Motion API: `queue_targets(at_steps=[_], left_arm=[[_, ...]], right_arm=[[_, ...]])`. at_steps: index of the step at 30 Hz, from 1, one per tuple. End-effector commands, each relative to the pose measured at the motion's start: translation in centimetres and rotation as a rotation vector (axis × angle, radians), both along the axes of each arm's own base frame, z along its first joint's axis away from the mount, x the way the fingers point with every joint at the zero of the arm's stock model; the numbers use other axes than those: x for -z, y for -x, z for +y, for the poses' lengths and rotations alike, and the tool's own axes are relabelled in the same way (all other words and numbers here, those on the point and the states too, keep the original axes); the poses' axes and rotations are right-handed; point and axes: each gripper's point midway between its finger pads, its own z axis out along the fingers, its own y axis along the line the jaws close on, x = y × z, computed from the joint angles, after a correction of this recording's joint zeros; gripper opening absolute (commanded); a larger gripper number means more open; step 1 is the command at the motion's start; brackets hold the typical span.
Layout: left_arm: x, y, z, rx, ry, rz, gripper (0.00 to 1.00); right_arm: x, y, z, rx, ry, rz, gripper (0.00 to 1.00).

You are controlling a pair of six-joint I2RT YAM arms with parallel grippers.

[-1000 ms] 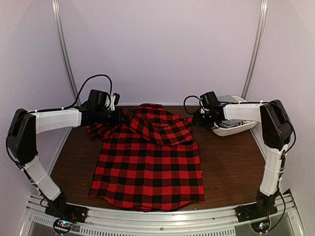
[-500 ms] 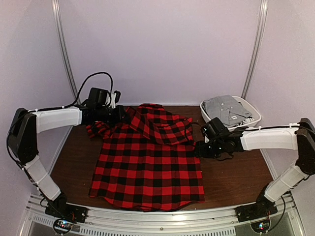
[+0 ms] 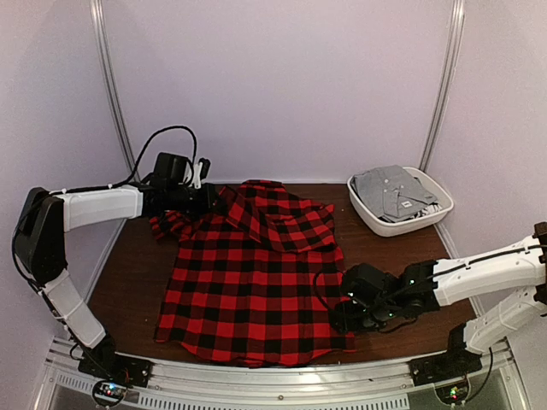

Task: Fold and stack the long sleeve shirts
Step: Pick up the corner of the shirt from the corner of the board.

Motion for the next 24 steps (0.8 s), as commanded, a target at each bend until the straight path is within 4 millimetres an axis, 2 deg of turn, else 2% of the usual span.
queue_targets(at_steps=[1,5,11,17,24], left_arm=[[-1.6,-0.7,-0.9,0.029,0.037,-0.059,0.00],[-1.7,-0.6,-1.0,0.031,0.040,-0.061,0.00],[-1.6,-0.5,-1.2,0.039,0.045,-0.058,0.00],[-1.6,-0.5,-1.2,0.040,0.048,-0.055,0.00],[-1.8,-0.6,-1.2,0.035,0.052,-0.059,0.00]], right_arm=[[1.2,2.5,-1.0,0.064,0.058,0.064,0.53],[2.3,3.8,-1.5,0.090,0.074,0.089,0.49],[2.8,4.4,-2.4,0.138,0.074,0.103,0.44],[3.4,5.3,-2.4,0.128,0.089,0.129,0.40],[4.6,6.1,-2.7,0.107,0.158,0.154,0.28]])
